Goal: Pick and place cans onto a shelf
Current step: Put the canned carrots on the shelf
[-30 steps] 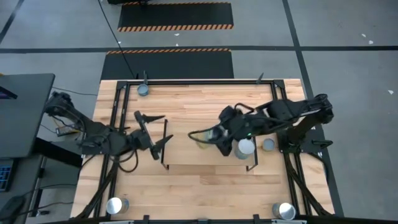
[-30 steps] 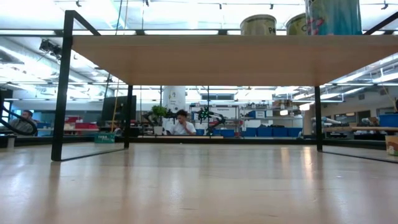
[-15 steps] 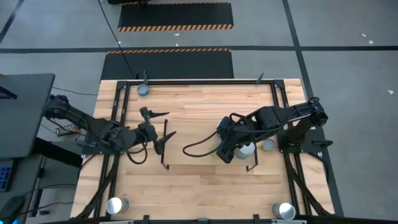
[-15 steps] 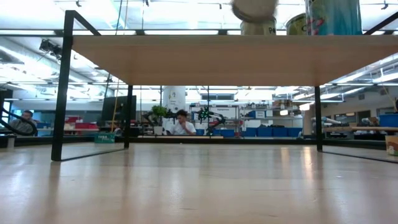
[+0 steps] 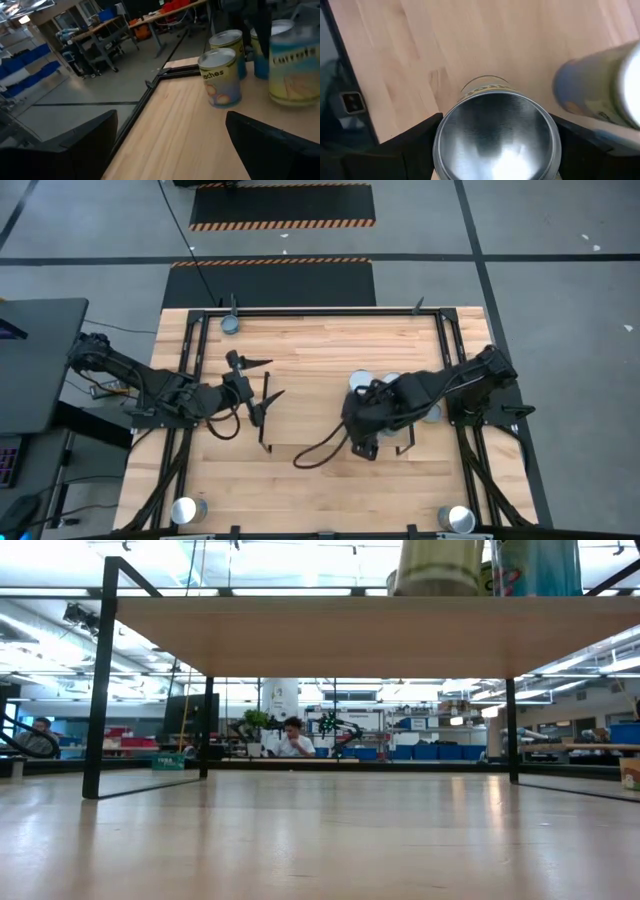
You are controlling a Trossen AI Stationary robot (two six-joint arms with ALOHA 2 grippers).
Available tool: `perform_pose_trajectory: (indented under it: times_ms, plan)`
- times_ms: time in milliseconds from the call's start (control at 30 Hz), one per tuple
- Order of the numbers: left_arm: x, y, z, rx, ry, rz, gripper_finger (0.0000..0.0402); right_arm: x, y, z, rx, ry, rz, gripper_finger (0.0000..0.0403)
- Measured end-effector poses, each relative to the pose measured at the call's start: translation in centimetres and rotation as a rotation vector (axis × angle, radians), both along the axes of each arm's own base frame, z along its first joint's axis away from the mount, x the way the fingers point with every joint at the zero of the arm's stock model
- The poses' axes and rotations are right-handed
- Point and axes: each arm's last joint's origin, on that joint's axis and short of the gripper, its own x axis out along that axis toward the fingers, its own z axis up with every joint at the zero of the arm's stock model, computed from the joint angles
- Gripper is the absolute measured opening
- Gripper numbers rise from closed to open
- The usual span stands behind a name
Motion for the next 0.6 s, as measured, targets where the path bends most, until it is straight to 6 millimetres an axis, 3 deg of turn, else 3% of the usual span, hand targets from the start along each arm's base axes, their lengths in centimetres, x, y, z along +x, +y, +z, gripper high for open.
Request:
perform_pose_trajectory:
  times_ms: [433,600]
  plan:
    - [0.7,-0.7,-0.2,-0.054,0.004,-0.171,0.0378,0.2,0.0,-0.5,-0.035,0.034,0.088,0.0373]
    - [2.2,-1.6,-1.6,-0.098,0.028,-0.201,0.0378,-0.6,-0.4,0.9,-0.060,-0.009,0.076,0.0381]
